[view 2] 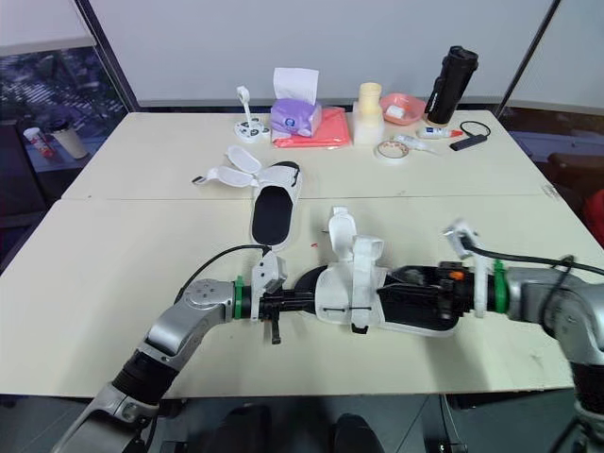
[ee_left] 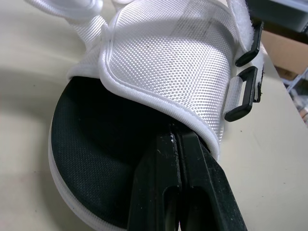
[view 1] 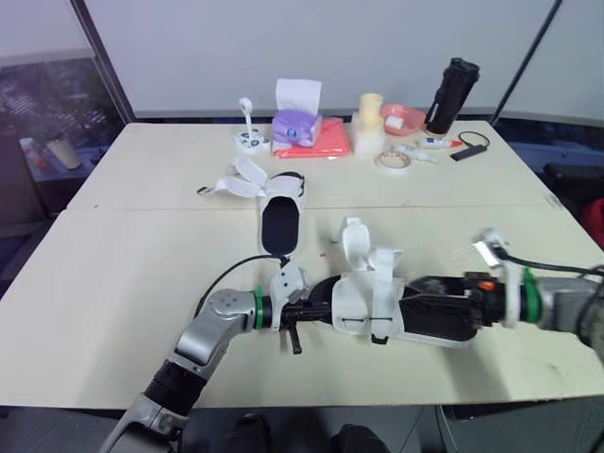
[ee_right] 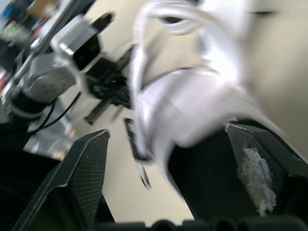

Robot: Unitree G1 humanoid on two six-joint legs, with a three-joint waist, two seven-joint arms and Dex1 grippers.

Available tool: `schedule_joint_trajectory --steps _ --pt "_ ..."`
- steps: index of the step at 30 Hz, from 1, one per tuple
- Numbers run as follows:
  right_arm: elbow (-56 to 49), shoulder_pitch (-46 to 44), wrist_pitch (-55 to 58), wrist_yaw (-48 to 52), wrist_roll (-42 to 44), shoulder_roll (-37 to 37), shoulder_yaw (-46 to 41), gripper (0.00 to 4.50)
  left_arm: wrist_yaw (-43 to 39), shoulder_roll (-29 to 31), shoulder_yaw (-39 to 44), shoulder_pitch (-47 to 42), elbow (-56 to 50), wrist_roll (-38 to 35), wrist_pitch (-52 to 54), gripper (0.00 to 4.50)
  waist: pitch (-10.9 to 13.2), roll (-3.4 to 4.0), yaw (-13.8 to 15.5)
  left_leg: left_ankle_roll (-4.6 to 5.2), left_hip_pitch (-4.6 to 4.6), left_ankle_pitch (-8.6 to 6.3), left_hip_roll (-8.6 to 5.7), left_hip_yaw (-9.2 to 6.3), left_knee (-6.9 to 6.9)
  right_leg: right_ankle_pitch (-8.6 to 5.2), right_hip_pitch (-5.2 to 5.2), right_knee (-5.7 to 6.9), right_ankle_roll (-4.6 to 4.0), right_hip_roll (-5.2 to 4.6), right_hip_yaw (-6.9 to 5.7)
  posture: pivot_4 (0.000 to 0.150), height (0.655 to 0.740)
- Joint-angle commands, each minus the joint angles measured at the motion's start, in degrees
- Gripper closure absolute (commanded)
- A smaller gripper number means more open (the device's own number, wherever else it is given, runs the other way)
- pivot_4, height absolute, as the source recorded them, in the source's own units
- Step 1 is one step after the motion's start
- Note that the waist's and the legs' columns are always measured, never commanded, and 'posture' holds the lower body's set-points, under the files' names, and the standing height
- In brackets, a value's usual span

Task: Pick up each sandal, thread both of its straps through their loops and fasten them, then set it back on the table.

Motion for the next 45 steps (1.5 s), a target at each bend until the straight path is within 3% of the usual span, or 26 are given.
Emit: schedule_joint_trajectory --steps 1,4,8,26,39,42,45 --pt "-10.6 8.3 4.9 -0.8 7.3 -0.3 -6.9 0.59 -1.9 0.7 -0.7 1.0 -0.6 -0.9 2.3 4.50 0.0 -0.01 0.0 0.00 0.00 0.00 0.00 -0.01 -0.05 0.00 0.00 -0.03 0.00 0.02 -0.01 0.150 0.7400" --pt "-15.7 13.9 4.4 -3.4 8.5 1.8 -6.4 0.59 -2.7 0.6 -1.4 0.6 -0.5 -0.8 2.6 4.50 0.0 -0.01 -0.2 0.00 0.01 0.00 0.00 -0.03 -0.18 0.00 -0.01 -0.11 -0.01 0.11 -0.02 0.150 0.7400" --pt "-16.0 14.8 1.1 -7.2 5.5 4.8 -1.4 0.59 -3.4 -0.1 -2.0 -0.9 1.7 0.0 1.8 4.50 0.0 -0.03 -0.2 0.00 0.02 0.00 -0.03 0.02 -0.10 0.00 0.01 -0.13 0.00 0.07 0.02 0.150 0.7400" --pt "-12.7 10.6 0.1 -14.0 7.7 10.4 5.3 0.59 -2.2 2.5 -5.9 -0.1 1.6 6.2 0.8 4.50 0.0 -0.02 -0.1 0.00 -0.02 0.00 -0.05 -0.03 -0.14 0.00 0.00 -0.19 0.00 0.04 -0.02 0.150 0.7400" --pt "-11.4 8.7 1.2 -20.4 8.8 13.9 7.5 0.59 0.8 3.9 -8.9 -0.4 -0.9 9.3 6.2 4.50 -0.1 -0.08 -0.1 0.00 0.21 0.00 -0.03 -0.04 -0.08 0.00 0.32 -0.20 0.00 0.00 -0.01 0.150 0.7400" --pt "-10.8 8.7 0.2 -21.6 8.2 15.1 7.8 1.51 0.8 3.8 -8.8 -0.2 -1.2 8.8 6.7 4.50 -0.1 -0.08 -0.1 0.00 0.23 0.00 -0.02 -0.04 -0.09 0.00 0.32 -0.20 0.00 0.02 -0.01 0.150 0.7400" --pt "-10.0 8.5 -0.3 -22.1 8.8 15.8 6.9 3.06 0.7 3.8 -8.7 -0.3 -1.0 8.7 6.7 4.50 -0.1 -0.07 -0.1 0.00 0.22 0.00 -0.02 -0.04 -0.11 0.00 0.31 -0.20 0.00 0.01 -0.01 0.150 0.7400"
